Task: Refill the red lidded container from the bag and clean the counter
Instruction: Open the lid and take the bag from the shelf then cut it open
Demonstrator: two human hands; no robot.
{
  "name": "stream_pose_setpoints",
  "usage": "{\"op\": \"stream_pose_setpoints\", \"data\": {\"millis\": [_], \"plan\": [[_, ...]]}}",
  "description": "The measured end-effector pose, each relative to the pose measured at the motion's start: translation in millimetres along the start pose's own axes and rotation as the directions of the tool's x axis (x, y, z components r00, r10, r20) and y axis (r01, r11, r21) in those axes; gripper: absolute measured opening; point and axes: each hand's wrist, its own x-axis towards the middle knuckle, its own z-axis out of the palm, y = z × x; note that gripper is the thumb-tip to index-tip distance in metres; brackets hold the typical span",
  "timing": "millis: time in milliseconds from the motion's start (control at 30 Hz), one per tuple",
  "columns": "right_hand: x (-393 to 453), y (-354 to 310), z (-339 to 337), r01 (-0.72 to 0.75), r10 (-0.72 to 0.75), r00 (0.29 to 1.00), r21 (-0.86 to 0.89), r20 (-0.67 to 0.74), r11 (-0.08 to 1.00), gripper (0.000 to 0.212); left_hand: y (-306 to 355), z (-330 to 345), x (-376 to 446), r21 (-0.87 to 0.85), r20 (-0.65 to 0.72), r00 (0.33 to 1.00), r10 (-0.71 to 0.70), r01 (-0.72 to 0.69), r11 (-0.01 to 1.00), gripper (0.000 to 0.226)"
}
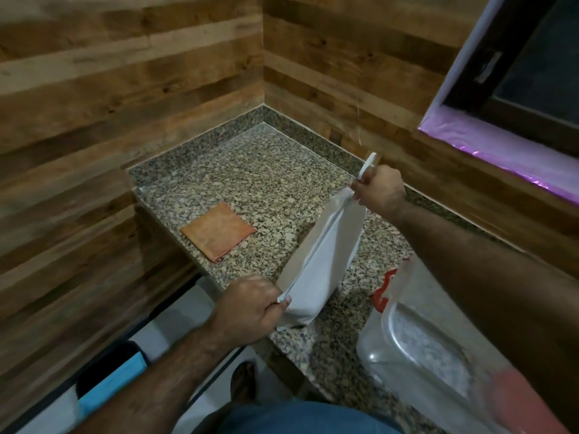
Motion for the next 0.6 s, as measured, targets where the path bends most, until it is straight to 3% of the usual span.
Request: {"op": "stream_pose_setpoints", "data": {"millis": [167,267,400,500,600], "plan": [[48,8,-8,-0.113,0.101,0.980,-0.062,-0.169,0.992,0.024,-19,4,3,-0.093,0.109,0.992,0.068,-0.058,0.994,0.044],[63,20,-5,-0.170,0.160,0.973,-0.043,-0.168,0.985,0.027,-25,2,11,-0.142,0.140,0.984,0.107,-0.087,0.986,0.043],[61,15,4,-0.182,0.189,0.968,0.057,-0.166,0.982,0.052,-30,-4,26,-0.191,0.184,0.970,0.161,-0.126,0.973,0.044],[45,13,7,-0.325,0.344,0.934,0.174,-0.092,0.930,0.091,-35,-10,34,-0.267,0.203,0.976,0.075,-0.018,0.964,0.049],[21,14,14,-0.407,0.368,0.909,0.222,0.197,0.886,0.098,-32,-10,44,-0.401,0.232,0.951,-0.204,0.285,0.871,0.059]]}}
